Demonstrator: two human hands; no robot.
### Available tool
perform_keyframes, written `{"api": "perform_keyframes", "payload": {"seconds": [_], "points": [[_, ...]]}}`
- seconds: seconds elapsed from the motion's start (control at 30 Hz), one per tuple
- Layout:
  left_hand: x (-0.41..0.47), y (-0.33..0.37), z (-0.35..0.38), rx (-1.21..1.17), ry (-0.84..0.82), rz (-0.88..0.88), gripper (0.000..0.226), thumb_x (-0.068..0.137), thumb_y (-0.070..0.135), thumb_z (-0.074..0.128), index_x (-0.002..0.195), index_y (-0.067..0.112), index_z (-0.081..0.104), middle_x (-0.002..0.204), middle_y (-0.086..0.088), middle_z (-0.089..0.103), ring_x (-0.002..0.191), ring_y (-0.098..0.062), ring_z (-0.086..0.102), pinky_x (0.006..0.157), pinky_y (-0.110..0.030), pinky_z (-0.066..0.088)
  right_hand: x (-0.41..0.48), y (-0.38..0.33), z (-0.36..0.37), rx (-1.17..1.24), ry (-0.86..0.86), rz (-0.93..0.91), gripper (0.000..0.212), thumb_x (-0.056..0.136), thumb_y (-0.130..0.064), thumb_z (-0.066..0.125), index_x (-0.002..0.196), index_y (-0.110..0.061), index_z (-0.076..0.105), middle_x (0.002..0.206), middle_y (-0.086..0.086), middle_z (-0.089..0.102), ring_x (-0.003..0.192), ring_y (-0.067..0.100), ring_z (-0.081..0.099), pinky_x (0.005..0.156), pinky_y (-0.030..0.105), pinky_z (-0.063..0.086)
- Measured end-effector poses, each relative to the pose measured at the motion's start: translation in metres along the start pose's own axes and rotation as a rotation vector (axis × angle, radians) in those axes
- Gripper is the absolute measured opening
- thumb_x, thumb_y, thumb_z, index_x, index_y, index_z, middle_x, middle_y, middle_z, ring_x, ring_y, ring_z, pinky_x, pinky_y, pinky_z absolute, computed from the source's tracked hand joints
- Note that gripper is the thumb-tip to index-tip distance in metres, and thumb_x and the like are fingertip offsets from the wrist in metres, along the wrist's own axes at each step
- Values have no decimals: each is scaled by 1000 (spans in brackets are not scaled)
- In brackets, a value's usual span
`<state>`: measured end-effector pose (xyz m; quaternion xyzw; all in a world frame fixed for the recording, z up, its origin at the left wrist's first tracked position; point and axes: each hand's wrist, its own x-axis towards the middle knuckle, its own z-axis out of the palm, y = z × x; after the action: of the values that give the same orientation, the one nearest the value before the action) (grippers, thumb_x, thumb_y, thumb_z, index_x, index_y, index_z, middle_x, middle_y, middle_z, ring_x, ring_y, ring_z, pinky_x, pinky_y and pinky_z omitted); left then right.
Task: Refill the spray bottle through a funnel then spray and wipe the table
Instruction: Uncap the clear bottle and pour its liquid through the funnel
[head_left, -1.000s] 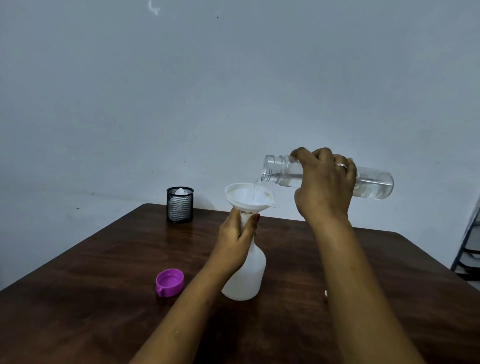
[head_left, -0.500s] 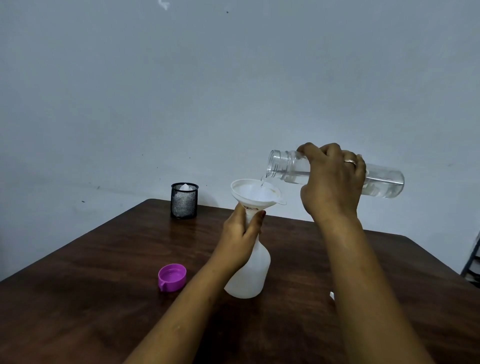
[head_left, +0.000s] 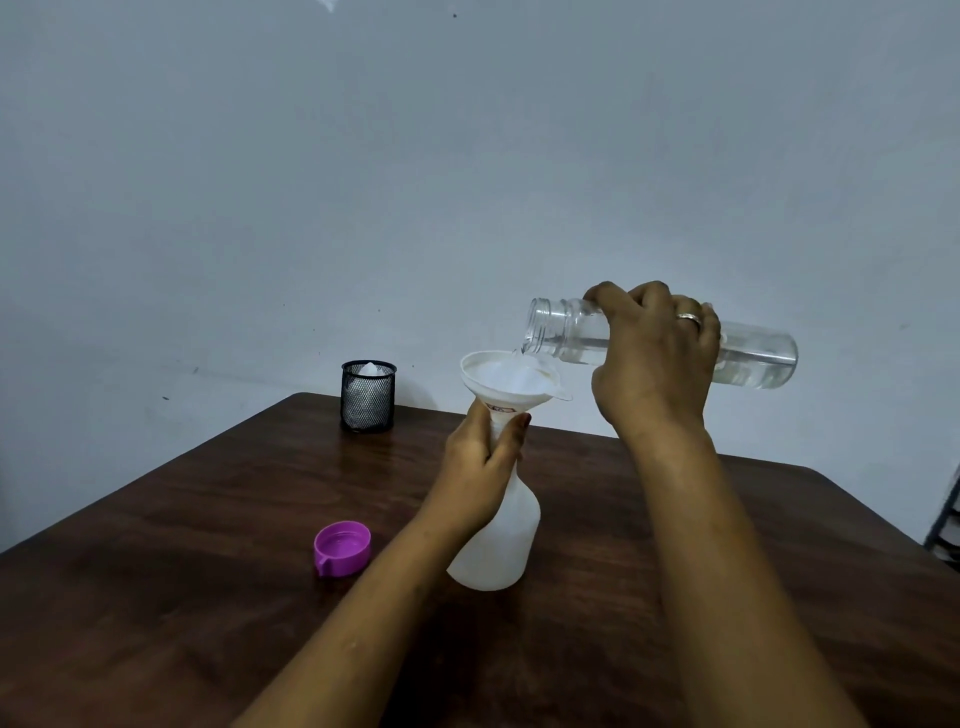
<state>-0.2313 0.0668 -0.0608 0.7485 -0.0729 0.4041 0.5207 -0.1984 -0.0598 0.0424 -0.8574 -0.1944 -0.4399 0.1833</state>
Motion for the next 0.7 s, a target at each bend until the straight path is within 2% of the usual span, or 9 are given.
{"api": "perform_keyframes", "payload": {"seconds": [0.2, 0.33, 0.53, 0.7], "points": [[0, -2, 0, 8, -2, -6, 14, 96, 22, 49, 86, 32, 48, 80, 1, 61, 73, 0, 58, 63, -8, 44, 0, 2, -1, -15, 9, -11, 64, 75, 10, 54, 124, -31, 53, 121, 5, 51, 124, 31, 42, 118, 43, 8], [1, -3, 0, 14, -3, -8, 6, 96, 22, 48, 91, 23, 50, 80, -1, 62, 73, -3, 58, 64, -9, 43, -1, 0, -2, -12, 9, -19, 63, 75, 10, 54, 124, -29, 54, 121, 6, 51, 124, 32, 42, 118, 42, 7], [1, -4, 0, 19, 1, -19, 7, 97, 21, 48, 91, 19, 50, 77, 6, 59, 68, 5, 56, 63, -6, 42, -1, -2, 0, -10, 7, -22, 62, 75, 11, 53, 122, -29, 55, 118, 7, 51, 122, 32, 43, 118, 43, 8], [1, -4, 0, 27, -6, -19, 6, 97, 22, 48, 95, 17, 50, 78, 4, 59, 69, 5, 55, 64, -8, 43, 0, -2, -2, -11, 5, -23, 64, 74, 11, 53, 123, -30, 54, 119, 6, 50, 122, 32, 42, 118, 42, 7]]}}
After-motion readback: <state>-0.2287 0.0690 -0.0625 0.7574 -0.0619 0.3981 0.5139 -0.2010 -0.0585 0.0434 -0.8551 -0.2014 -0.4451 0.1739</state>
